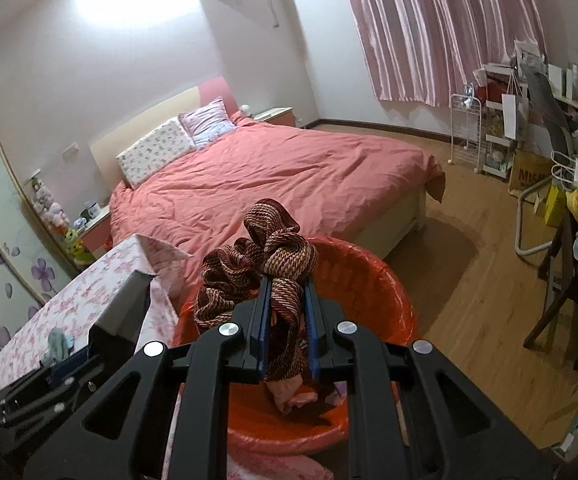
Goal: Collect trash
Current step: 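Drop the scrunchie and snack bag into the orange basket, opening both tools, then move both open tools back toward the grey sock on the bed, then grasp the grey sock with the right tool, then grasp the light blue tube with the left tool while the right holds the sock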
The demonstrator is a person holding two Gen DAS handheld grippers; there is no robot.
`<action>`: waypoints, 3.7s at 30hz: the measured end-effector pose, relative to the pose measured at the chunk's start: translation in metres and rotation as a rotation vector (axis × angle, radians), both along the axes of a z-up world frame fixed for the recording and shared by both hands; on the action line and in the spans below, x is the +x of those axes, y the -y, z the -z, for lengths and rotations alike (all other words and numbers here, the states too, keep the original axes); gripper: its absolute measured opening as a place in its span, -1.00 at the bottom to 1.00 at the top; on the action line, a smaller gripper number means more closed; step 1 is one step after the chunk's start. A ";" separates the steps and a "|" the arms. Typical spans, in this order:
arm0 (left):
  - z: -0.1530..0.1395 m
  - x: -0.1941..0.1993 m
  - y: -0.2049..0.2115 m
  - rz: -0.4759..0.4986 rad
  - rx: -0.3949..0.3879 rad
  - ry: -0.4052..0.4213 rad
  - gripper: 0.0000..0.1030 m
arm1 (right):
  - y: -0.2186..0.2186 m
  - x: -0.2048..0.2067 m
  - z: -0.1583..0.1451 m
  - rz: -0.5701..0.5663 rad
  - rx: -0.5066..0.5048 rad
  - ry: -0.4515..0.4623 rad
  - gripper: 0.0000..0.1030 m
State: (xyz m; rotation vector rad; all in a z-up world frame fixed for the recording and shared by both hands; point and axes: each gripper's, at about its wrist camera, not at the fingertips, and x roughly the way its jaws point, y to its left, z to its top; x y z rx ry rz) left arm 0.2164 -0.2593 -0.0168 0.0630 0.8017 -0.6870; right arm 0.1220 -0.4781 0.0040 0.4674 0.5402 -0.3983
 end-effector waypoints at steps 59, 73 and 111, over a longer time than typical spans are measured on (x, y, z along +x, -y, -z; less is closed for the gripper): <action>0.050 0.078 -0.386 -0.661 0.139 -0.030 0.38 | -0.304 0.163 0.020 -0.624 -0.076 -0.137 0.06; 0.054 0.094 -0.374 -0.618 0.130 -0.020 0.49 | -0.306 0.177 0.046 -0.600 -0.121 -0.251 -0.83; 0.054 0.126 -0.285 -0.357 0.188 0.020 0.42 | -0.212 0.116 0.057 -0.428 -0.132 -0.259 -0.85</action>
